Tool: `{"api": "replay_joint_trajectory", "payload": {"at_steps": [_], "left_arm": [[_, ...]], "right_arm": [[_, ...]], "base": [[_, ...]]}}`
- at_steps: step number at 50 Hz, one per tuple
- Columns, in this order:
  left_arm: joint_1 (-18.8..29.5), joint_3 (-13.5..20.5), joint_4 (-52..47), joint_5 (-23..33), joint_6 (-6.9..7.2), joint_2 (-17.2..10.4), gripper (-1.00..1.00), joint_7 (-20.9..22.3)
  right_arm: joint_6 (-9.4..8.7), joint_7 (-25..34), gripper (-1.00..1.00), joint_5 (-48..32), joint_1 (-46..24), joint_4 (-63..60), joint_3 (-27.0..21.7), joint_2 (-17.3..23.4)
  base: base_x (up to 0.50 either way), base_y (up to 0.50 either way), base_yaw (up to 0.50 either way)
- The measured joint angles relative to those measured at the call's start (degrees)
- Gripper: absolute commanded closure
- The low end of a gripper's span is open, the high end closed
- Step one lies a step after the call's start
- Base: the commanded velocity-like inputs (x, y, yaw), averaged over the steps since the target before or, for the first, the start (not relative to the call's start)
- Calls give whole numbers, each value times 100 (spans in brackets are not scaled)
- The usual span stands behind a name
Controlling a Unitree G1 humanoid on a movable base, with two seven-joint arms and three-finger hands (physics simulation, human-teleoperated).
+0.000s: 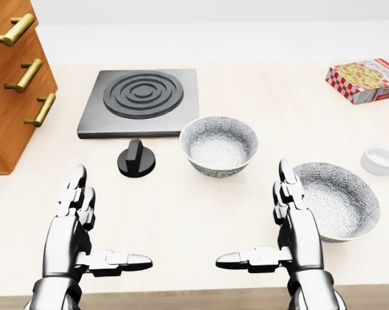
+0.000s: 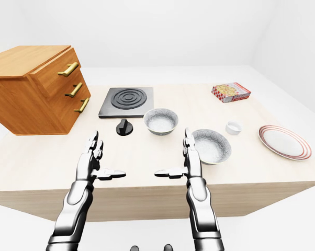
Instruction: Pick the akita bowl from table center and place it on the plate.
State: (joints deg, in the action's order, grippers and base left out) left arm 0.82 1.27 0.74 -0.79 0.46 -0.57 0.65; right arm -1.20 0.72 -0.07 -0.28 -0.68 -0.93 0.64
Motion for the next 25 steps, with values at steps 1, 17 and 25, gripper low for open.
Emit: {"api": "replay_joint_trajectory", "payload": {"at_steps": [1,17,25], "left_arm": [[24,23,14,-13,26,-13,-100,5],[1193,374,527,-280,454,-371,-100,42],[1915,519,1023,-337,454,-666,-100,5]], "right_arm": [[-46,6,-100,-13,-8,-21,-13,10],[-380,58,-100,-224,-450,-719,-139,130],[-380,83,-100,-279,-728,-1042,-189,154]], "base": [[0,0,0],[0,0,0],[0,-14,0]]}}
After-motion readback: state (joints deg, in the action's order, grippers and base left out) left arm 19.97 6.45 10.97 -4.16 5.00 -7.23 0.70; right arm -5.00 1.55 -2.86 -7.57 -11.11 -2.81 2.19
